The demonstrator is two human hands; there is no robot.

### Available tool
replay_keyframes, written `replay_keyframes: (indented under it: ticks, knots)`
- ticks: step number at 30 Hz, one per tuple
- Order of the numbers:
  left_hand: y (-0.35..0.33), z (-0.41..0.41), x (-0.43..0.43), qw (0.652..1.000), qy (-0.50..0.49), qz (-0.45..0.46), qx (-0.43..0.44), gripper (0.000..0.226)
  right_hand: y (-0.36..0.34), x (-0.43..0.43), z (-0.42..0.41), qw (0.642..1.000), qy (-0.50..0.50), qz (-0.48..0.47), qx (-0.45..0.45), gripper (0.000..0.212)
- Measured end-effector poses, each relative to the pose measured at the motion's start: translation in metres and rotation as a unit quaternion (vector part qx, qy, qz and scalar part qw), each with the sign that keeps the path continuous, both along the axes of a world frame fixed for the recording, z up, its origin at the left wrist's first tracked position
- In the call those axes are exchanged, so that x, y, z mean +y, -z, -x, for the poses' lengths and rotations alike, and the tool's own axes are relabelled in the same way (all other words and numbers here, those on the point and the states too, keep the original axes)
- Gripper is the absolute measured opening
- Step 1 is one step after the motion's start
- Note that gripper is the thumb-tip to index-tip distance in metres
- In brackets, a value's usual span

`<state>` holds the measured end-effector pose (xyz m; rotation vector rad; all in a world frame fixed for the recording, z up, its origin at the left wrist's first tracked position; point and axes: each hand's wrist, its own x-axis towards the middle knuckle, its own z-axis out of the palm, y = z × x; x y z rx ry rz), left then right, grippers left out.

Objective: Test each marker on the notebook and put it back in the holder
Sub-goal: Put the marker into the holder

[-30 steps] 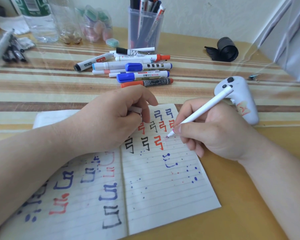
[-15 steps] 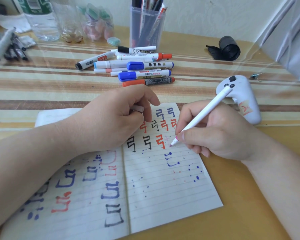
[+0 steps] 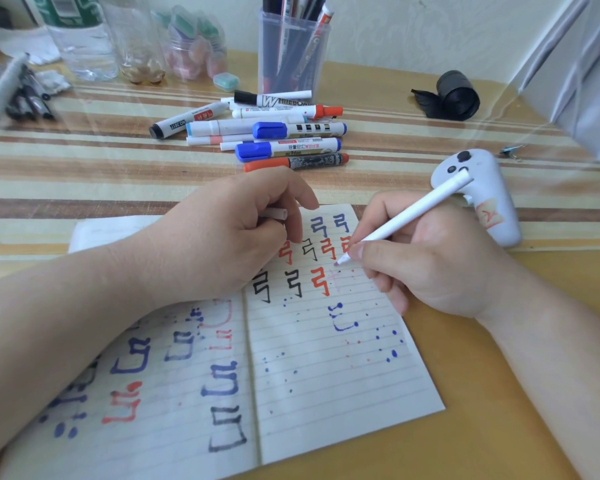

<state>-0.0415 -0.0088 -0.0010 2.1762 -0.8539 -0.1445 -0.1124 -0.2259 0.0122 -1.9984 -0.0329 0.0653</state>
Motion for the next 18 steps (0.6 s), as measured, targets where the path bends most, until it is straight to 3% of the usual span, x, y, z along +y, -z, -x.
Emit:
replay_keyframes:
  ticks: [6, 11, 18]
  knots:
    - [-0.0003, 0.0002, 0.0, 1.0, -0.001, -0.003, 0.006, 0.046, -0.0013, 0.0006, -0.0011, 0.999, -0.002, 0.033, 0.0, 0.021]
    - [0.001, -0.0007, 0.0, 1.0, -0.001, -0.001, 0.001, 0.047, -0.0036, 0.0031, 0.0008, 0.999, -0.024, -0.002, 0.028, 0.011]
    - [0.0034, -0.0025, 0.0007, 1.0, 0.0, 0.0, -0.012, 0.041, -0.002, 0.0012, -0.0005, 1.0, -0.019, 0.015, 0.017, 0.021]
